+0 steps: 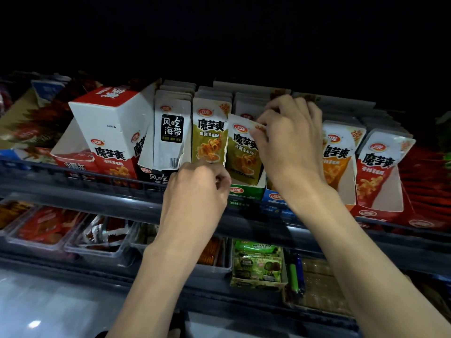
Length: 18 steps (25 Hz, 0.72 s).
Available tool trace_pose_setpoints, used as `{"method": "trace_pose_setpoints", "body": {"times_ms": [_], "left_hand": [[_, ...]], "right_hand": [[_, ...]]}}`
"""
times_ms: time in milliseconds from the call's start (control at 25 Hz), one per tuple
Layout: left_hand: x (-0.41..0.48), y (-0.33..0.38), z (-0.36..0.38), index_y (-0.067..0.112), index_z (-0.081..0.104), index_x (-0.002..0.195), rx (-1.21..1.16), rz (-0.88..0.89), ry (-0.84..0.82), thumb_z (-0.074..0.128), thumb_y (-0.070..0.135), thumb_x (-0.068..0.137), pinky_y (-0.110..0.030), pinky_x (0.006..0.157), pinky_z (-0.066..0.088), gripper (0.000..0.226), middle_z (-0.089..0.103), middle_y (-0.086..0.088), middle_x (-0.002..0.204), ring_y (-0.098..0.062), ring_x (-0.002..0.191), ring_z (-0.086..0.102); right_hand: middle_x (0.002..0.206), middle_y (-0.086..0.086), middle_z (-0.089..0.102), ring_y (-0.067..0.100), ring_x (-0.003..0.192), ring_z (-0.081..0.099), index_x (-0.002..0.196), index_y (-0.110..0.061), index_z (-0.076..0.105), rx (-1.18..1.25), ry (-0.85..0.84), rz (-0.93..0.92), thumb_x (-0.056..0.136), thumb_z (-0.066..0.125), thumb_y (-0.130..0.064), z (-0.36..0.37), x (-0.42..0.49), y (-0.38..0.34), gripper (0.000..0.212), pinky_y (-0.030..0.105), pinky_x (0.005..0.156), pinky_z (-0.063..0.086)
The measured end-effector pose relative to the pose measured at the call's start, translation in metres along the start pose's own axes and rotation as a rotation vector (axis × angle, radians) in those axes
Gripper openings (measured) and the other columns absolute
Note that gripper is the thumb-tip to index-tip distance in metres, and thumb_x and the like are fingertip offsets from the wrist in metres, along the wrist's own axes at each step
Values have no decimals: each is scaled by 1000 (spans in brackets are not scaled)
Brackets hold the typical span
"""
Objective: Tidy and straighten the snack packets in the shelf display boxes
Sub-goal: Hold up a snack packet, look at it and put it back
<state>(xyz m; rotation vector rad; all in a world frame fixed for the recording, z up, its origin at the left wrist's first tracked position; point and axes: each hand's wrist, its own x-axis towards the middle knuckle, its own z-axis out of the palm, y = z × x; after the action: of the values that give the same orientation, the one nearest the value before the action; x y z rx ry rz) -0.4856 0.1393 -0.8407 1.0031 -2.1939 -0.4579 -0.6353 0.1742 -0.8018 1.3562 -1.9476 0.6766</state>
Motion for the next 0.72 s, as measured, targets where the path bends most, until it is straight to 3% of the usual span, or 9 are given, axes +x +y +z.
{"method": "trace_pose_setpoints", "body": {"times_ms": [160,320,400,480,560,720], "left_hand": [[0,3,0,24,67,90,-65,-23,29,66,23,89,-35,75,54,2,64,5,97,-13,85,59],[2,13,-5,26,54,119,-323,-100,146,61,41,92,-24,71,44,32,59,9,101,-7,89,56],[1,20,-6,25,55,122,-501,-60,160,59,43,94,-30,76,52,34,64,11,103,-8,94,62],[-3,29,-7,19,66,107,-639,-11,127,58,35,97,-40,72,58,21,71,8,95,-10,89,68],[-7,35,-7,14,70,89,-700,31,89,57,29,97,-44,66,56,21,73,4,83,-15,79,69],[-10,36,-5,10,68,81,-749,104,51,57,28,97,-48,65,52,26,71,-4,78,-26,76,67]], "right_hand": [[102,-2,59,16,96,49,101,-12,67,233,190,45,97,60,-29,-21,3,5,19,28,86,33],[84,-11,54,9,78,52,99,-4,61,646,333,106,101,56,-25,-50,9,10,21,30,67,42],[81,-7,59,10,74,57,100,-6,60,836,263,153,101,56,-23,-56,6,12,17,35,63,46],[76,-12,61,1,68,57,100,-8,60,993,168,214,102,56,-18,-60,1,15,11,22,58,42],[70,-18,61,-6,61,56,100,-6,61,1122,81,324,102,54,-12,-64,-4,18,10,9,56,39],[60,-14,60,-4,45,50,96,-8,64,1269,-86,532,102,52,-14,-75,-11,25,14,9,46,37]]}}
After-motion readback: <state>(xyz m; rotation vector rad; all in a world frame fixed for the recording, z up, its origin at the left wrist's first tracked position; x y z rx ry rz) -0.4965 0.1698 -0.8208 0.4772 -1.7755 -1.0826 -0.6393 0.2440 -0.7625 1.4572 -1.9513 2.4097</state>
